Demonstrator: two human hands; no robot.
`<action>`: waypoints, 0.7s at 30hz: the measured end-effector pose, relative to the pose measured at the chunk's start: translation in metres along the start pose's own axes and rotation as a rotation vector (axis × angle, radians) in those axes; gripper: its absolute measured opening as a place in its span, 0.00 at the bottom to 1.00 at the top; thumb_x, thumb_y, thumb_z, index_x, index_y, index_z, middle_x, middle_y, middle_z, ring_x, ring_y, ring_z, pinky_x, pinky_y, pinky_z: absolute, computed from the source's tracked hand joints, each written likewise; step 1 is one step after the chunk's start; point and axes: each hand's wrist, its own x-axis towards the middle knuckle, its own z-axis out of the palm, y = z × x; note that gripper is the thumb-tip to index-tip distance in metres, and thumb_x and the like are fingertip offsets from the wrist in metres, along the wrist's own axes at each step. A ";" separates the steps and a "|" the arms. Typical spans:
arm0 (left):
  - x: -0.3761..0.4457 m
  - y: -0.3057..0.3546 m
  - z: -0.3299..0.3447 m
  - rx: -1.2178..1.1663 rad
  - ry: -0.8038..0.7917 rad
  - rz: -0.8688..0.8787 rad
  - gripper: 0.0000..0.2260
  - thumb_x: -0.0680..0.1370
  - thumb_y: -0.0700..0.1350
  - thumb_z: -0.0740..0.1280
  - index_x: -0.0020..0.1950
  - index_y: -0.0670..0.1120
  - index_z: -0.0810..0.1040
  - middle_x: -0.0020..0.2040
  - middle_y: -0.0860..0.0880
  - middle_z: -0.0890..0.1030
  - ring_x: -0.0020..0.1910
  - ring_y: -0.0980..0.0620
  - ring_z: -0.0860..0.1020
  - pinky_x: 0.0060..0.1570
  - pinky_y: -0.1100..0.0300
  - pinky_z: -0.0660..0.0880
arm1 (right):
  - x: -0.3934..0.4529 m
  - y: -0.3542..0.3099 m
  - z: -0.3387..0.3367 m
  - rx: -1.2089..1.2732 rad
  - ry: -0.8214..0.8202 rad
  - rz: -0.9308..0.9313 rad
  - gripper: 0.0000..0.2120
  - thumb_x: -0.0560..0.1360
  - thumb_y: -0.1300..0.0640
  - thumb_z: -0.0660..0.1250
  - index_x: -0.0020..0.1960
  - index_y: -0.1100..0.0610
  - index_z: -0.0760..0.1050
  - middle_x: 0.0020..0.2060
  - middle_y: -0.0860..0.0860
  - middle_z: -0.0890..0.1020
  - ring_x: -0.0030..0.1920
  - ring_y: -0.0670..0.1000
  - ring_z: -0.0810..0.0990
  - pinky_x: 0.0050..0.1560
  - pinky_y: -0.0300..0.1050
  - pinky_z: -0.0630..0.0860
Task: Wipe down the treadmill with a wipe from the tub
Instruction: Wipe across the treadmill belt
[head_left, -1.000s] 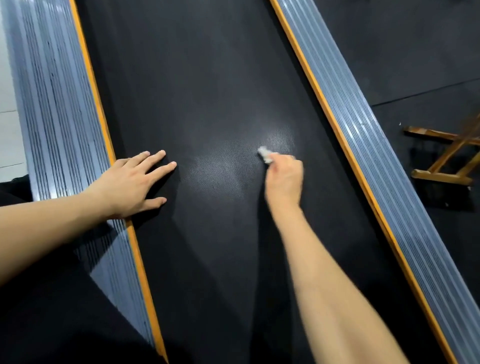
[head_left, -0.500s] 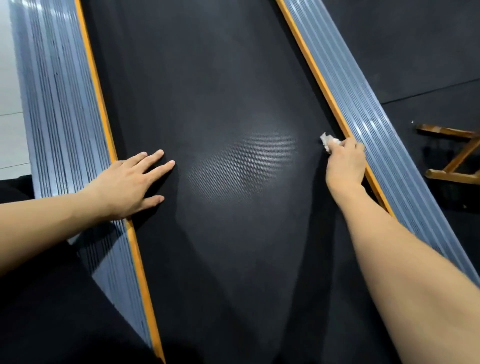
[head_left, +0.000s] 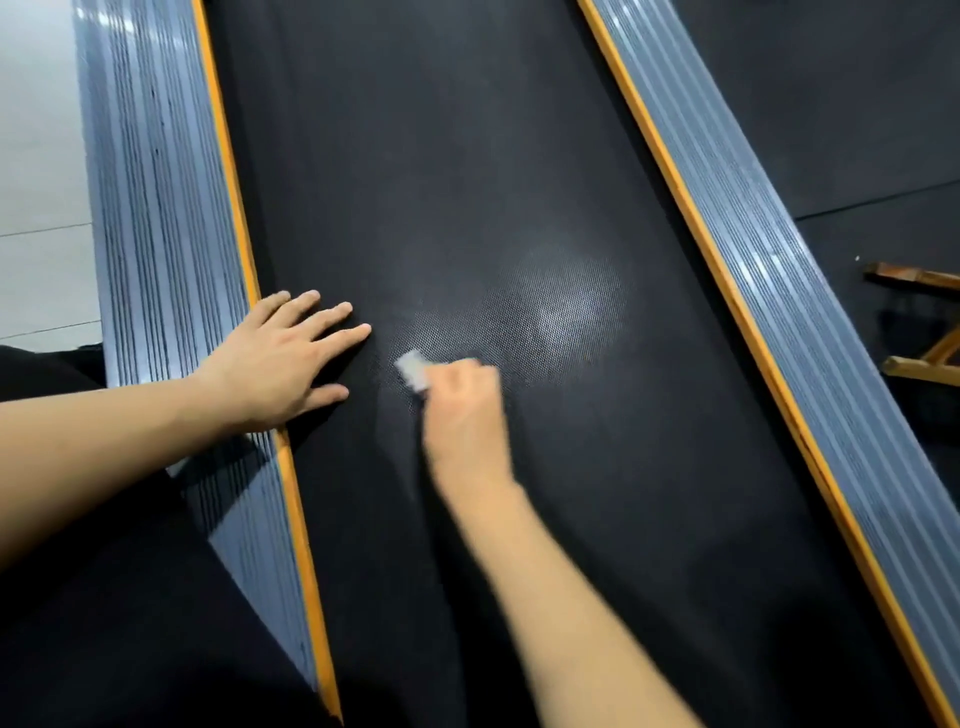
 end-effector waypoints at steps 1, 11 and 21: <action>-0.002 -0.003 0.000 0.006 0.026 -0.035 0.32 0.75 0.55 0.74 0.77 0.49 0.71 0.75 0.42 0.73 0.74 0.34 0.68 0.73 0.39 0.60 | -0.015 -0.030 0.008 0.046 -0.087 -0.073 0.14 0.74 0.63 0.53 0.53 0.57 0.76 0.45 0.57 0.78 0.45 0.59 0.74 0.47 0.53 0.67; -0.011 -0.012 -0.006 -0.100 -0.070 -0.255 0.29 0.82 0.52 0.61 0.82 0.51 0.59 0.79 0.46 0.65 0.80 0.36 0.53 0.76 0.43 0.56 | 0.013 0.139 -0.033 -0.177 0.233 0.081 0.15 0.77 0.59 0.64 0.60 0.49 0.81 0.44 0.53 0.81 0.43 0.58 0.76 0.44 0.55 0.74; -0.020 -0.011 -0.005 -0.104 -0.022 -0.203 0.27 0.81 0.48 0.63 0.80 0.49 0.65 0.77 0.44 0.69 0.79 0.37 0.59 0.73 0.43 0.61 | -0.021 -0.068 0.014 0.089 0.084 -0.375 0.09 0.81 0.63 0.63 0.57 0.60 0.80 0.43 0.55 0.78 0.42 0.57 0.74 0.45 0.52 0.70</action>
